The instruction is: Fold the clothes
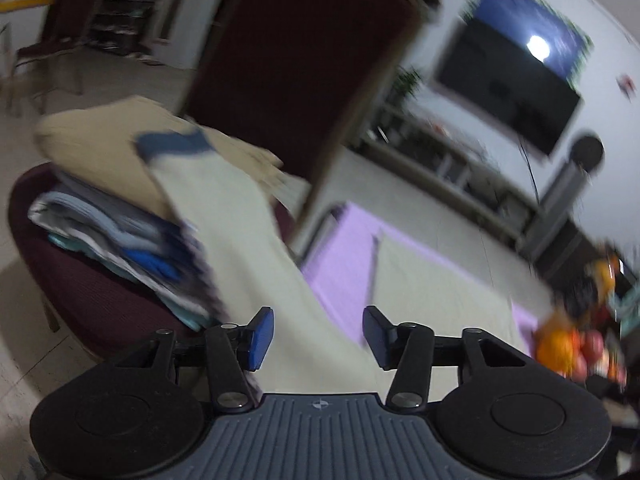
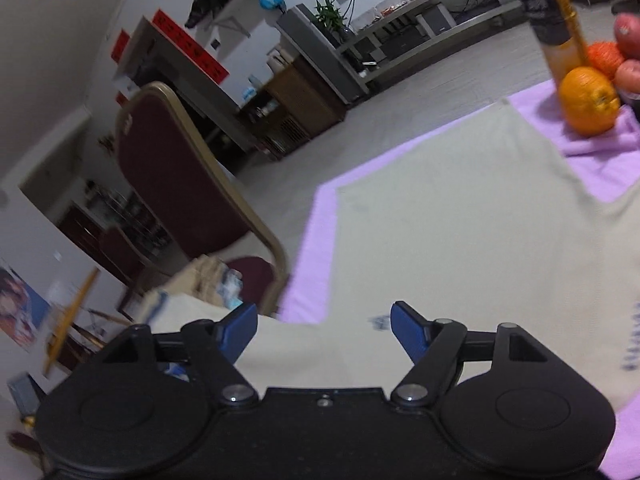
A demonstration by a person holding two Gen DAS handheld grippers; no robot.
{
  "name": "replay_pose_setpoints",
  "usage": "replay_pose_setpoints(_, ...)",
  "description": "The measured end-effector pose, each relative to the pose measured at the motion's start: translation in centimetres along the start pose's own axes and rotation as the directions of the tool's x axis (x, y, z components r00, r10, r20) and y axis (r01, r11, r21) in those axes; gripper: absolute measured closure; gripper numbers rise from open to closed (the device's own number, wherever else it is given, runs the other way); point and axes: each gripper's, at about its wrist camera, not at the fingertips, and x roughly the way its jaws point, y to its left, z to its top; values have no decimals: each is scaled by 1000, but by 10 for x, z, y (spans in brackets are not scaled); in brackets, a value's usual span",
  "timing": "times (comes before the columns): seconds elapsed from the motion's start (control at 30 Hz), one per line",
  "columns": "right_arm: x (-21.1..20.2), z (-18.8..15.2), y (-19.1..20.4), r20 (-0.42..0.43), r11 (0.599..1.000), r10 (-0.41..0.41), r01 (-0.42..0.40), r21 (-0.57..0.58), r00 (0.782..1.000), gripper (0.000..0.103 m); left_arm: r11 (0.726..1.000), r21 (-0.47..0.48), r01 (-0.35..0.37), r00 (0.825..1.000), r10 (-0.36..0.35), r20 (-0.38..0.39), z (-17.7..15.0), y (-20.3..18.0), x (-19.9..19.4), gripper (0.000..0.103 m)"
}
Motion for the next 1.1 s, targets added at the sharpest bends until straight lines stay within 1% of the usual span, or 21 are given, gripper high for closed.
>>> replay_pose_setpoints(0.07, 15, -1, 13, 15, 998, 48, -48, 33, 999, 31, 997, -78, -21, 998, 25, 51, 24, 31, 5, 68)
replay_pose_setpoints(0.17, 38, -7, 33, 16, 993, 103, -104, 53, 995, 31, 981, -191, -34, 996, 48, 68, 54, 73, 20, 69)
replay_pose_setpoints(0.23, 53, -11, 44, 2, 989, 135, -135, 60, 991, 31, 971, -236, -46, 996, 62, 61, 68, 91, 33, 68)
replay_pose_setpoints(0.3, 63, -13, 53, -14, 988, 148, -147, 50, 989, 31, 967, -244, -70, 995, 84, 49, 79, 102, 49, 61)
replay_pose_setpoints(0.37, 71, -15, 61, -30, 987, 155, -154, 34, 987, 31, 965, -238, -107, 992, 119, 36, 87, 110, 64, 60)
replay_pose_setpoints(0.47, 79, -19, 68, -43, 989, 150, -150, 4, 988, 31, 971, -218, -97, 993, 109, 41, 94, 112, 79, 59)
replay_pose_setpoints(0.53, 81, -19, 68, -51, 989, 148, -149, -4, 988, 31, 975, -204, -87, 994, 99, 47, 98, 113, 88, 56)
replay_pose_setpoints(0.63, 83, -20, 64, -54, 990, 144, -144, 1, 988, 31, 979, -187, -83, 995, 90, 31, 105, 110, 98, 55)
replay_pose_setpoints(0.67, 83, -20, 63, -54, 989, 146, -146, 6, 988, 31, 980, -181, -82, 996, 88, 25, 107, 109, 102, 57)
replay_pose_setpoints(0.7, 83, -20, 61, -54, 989, 148, -148, 11, 987, 31, 980, -178, -85, 996, 90, 21, 109, 107, 103, 62)
replay_pose_setpoints(0.73, 82, -20, 59, -53, 989, 150, -150, 16, 987, 31, 980, -175, -89, 995, 94, 17, 111, 106, 104, 67)
replay_pose_setpoints(0.77, 82, -20, 58, -53, 988, 153, -152, 21, 987, 31, 980, -173, -94, 995, 98, 13, 113, 104, 105, 85)
replay_pose_setpoints(0.8, 81, -20, 56, -53, 988, 155, -153, 26, 987, 31, 981, -170, -99, 995, 102, 9, 115, 103, 106, 97)
replay_pose_setpoints(0.87, 75, -18, 51, -44, 986, 164, -163, 33, 985, 31, 984, -142, -112, 992, 118, 35, 117, 94, 101, 100)
replay_pose_setpoints(1.0, 49, -10, 38, -5, 984, 175, -175, 17, 985, 31, 992, -10, -122, 984, 122, 126, 116, 49, 69, 101)
replay_pose_setpoints(1.1, 22, -3, 22, 13, 987, 158, -157, -12, 987, 30, 985, 132, -115, 979, 90, 185, 105, -4, 42, 101)
